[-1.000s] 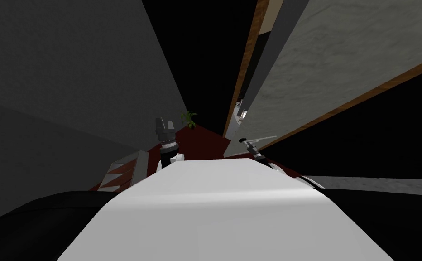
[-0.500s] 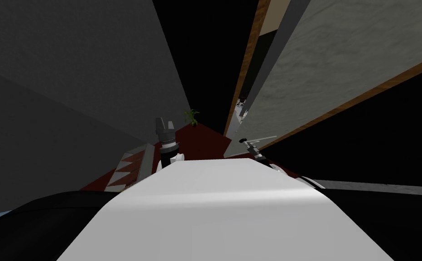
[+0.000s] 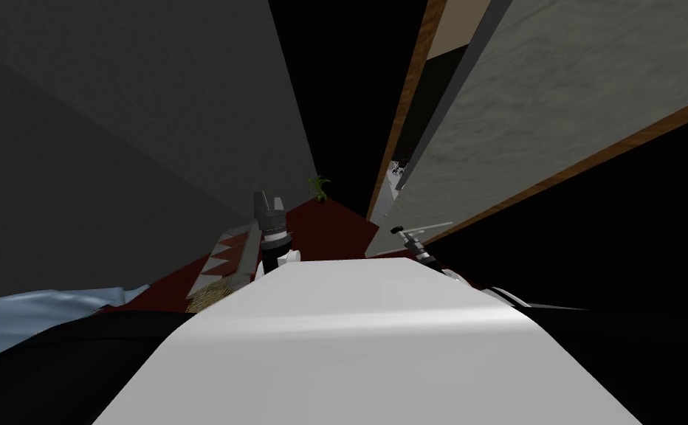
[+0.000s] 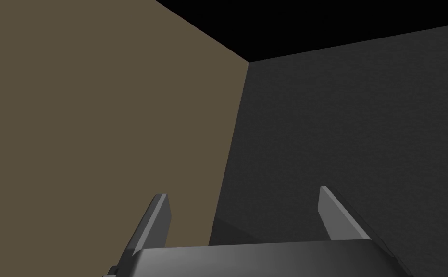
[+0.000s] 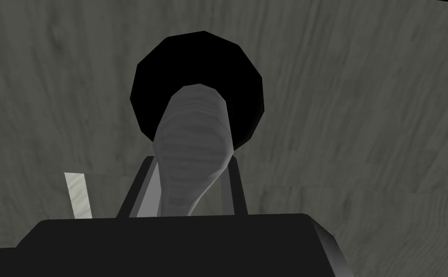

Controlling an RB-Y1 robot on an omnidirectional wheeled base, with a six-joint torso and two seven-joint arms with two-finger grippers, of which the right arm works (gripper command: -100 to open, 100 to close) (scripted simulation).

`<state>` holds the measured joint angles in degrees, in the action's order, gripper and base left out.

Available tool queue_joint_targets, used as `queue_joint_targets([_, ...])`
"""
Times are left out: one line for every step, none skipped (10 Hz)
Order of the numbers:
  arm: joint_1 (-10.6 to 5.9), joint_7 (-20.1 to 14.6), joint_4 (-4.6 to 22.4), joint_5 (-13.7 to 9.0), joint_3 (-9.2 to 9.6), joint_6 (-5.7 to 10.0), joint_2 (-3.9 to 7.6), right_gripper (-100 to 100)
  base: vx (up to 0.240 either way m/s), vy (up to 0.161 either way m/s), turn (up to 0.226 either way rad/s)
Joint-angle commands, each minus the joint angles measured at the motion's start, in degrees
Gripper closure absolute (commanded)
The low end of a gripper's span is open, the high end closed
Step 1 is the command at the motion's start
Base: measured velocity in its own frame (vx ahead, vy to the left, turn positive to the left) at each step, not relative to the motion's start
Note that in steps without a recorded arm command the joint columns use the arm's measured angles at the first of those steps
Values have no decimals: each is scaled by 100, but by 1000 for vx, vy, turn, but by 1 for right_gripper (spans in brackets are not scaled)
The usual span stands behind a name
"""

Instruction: Pull the door open

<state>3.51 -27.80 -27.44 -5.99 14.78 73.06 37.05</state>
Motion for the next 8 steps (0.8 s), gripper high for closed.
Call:
queue_joint_targets([52,15,-17,-30,-26,46,52,100,-214,-102,183])
queue_joint_targets([59,12,6,-35,-23,79,60,100,-188,-103,120])
queue_joint_targets([65,9,29,-39,-20,112,69,100,-168,-67,117])
queue_joint_targets([65,9,29,-39,-20,112,69,100,-113,-33,32])
queue_joint_targets([103,9,-47,-22,9,63,33,100,-42,-8,-2])
queue_joint_targets([97,1,34,-26,22,133,33,100,-123,-69,156])
queue_joint_targets([96,0,46,-28,23,146,35,100,-189,-86,172])
queue_joint_targets([95,-3,73,-34,26,176,41,100,-184,-58,163])
